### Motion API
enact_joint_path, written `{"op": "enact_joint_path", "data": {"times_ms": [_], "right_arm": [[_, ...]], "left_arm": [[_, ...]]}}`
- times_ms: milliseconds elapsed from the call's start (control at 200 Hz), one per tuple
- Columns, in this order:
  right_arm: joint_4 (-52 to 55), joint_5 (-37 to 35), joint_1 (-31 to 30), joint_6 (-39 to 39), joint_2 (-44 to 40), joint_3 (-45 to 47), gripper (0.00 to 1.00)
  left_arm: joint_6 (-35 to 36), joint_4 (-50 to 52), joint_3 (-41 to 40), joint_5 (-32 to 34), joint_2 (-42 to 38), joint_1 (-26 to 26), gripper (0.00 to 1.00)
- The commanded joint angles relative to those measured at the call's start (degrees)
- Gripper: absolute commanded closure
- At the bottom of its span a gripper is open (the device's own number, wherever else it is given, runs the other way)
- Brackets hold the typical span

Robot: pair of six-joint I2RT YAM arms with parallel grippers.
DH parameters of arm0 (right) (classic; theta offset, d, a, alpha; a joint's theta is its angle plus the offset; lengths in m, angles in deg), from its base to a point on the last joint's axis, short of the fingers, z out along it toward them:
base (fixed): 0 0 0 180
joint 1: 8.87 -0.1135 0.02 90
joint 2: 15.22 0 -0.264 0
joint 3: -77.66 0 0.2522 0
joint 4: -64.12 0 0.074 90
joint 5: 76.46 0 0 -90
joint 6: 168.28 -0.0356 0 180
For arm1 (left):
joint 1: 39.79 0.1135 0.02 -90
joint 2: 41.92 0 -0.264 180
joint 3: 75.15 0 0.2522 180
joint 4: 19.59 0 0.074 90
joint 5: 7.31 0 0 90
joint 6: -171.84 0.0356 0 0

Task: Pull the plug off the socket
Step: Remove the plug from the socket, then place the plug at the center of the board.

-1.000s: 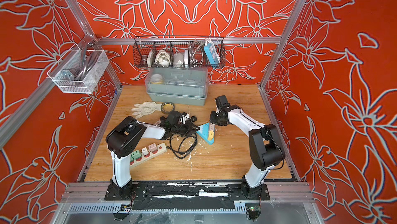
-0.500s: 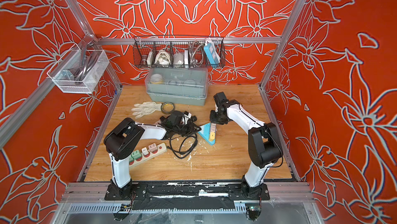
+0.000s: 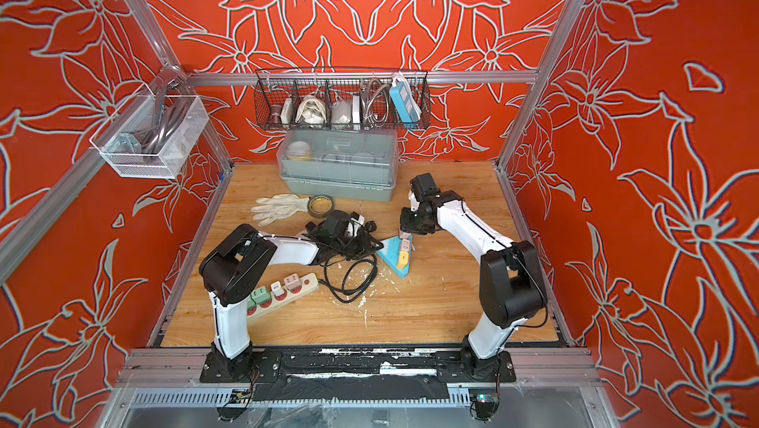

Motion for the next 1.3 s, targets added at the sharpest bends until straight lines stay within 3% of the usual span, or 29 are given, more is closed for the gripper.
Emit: {"op": "enact_joint_path", "data": {"times_ms": [0,355,465,566,776,901,1076,1296], "right_arm": [[-2.4,-1.2,2.8,-1.2,-5.8,2.8,1.0],[-13.8,5.7,11.1,-6.8,-6.9,17.4,0.98],[-14.4,5.4,12.1,-6.6,-5.9,18.7,0.93],[-14.8,5.0,12.9,-6.6,-5.2,19.6,0.85],[-10.8,-2.2,13.9,-6.9,-5.2,18.9,0.5],[-6.5,-4.7,13.9,-6.1,-5.8,16.9,0.39],[-5.5,-1.0,13.5,-5.5,-10.1,17.0,0.36],[-2.9,2.7,8.6,-2.7,-13.0,14.9,0.38]], "left_arm": [[3.1,15.7,-2.8,9.0,3.8,0.2,0.76],[3.7,15.7,-1.8,5.7,1.7,0.2,0.75],[4.2,16.5,-1.3,5.7,1.2,0.2,0.75],[4.3,16.6,-0.9,5.5,1.1,0.2,0.75],[4.6,16.9,-0.8,5.3,0.9,0.2,0.75],[4.4,16.6,-0.9,5.1,0.9,0.2,0.75],[4.1,15.9,-1.1,4.8,1.2,0.1,0.75],[3.8,15.2,-1.3,4.8,1.5,0.1,0.74]]}}
